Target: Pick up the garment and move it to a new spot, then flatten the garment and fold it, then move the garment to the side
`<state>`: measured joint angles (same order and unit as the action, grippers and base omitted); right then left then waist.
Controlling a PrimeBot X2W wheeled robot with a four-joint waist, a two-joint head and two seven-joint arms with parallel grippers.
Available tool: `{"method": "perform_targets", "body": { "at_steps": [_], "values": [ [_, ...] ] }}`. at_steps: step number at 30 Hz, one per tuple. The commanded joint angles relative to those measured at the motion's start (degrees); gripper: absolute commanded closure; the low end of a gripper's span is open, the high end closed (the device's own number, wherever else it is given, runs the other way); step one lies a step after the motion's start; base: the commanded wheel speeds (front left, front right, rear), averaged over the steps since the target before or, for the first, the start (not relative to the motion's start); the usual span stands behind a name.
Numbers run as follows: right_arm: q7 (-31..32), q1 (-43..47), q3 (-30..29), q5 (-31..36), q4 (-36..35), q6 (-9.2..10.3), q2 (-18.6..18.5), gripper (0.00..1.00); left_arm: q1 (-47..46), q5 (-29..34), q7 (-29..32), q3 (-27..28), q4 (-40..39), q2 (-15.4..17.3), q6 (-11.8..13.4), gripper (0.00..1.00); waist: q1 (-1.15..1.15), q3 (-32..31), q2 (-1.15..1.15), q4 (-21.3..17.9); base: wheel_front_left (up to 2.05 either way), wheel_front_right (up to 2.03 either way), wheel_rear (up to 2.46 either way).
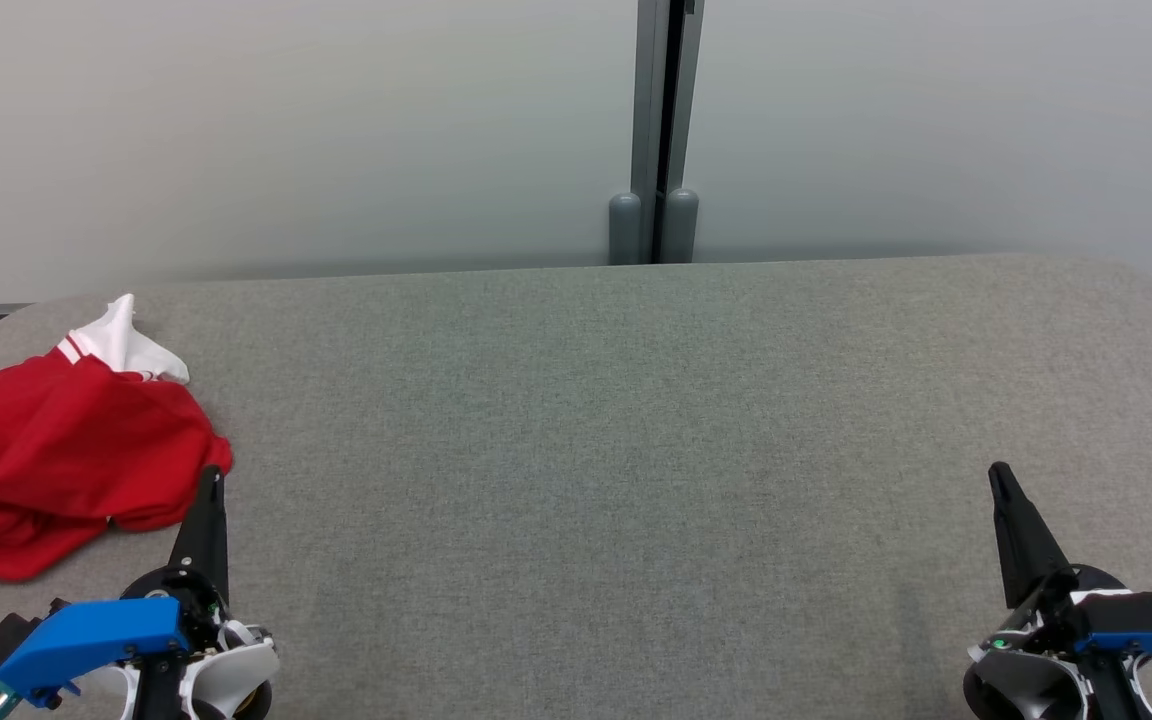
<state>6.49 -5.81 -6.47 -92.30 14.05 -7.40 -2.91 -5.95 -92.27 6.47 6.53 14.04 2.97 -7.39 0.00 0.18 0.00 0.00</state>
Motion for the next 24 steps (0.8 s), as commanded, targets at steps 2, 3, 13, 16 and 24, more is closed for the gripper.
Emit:
{"method": "perform_targets", "body": {
  "at_steps": [2,3,13,16,24],
  "values": [
    [0.0,-0.8,-0.1,0.1,-0.1,-0.19,0.0,1.0,-0.5,0.1,0.1,-0.1,-0.1,-0.1,-0.2,1.0,0.0,0.0,0.0,0.0,0.0,0.0,0.0],
    [0.0,-0.8,-0.1,0.1,-0.1,-0.19,0.0,1.0,-0.5,0.1,0.1,-0.1,-0.1,-0.1,-0.2,1.0,0.0,0.0,0.0,0.0,0.0,0.0,0.0],
    [0.0,-0.8,-0.1,0.1,-0.1,-0.19,0.0,1.0,-0.5,0.1,0.1,-0.1,-0.1,-0.1,-0.2,1.0,0.0,0.0,0.0,0.0,0.0,0.0,0.0],
    [0.0,-0.8,-0.1,0.1,-0.1,-0.19,0.0,1.0,-0.5,0.1,0.1,-0.1,-0.1,-0.1,-0.2,1.0,0.0,0.0,0.0,0.0,0.0,0.0,0.0],
    [0.0,-0.8,-0.1,0.1,-0.1,-0.19,0.0,1.0,-0.5,0.1,0.1,-0.1,-0.1,-0.1,-0.2,1.0,0.0,0.0,0.0,0.0,0.0,0.0,0.0]
  ]
}}
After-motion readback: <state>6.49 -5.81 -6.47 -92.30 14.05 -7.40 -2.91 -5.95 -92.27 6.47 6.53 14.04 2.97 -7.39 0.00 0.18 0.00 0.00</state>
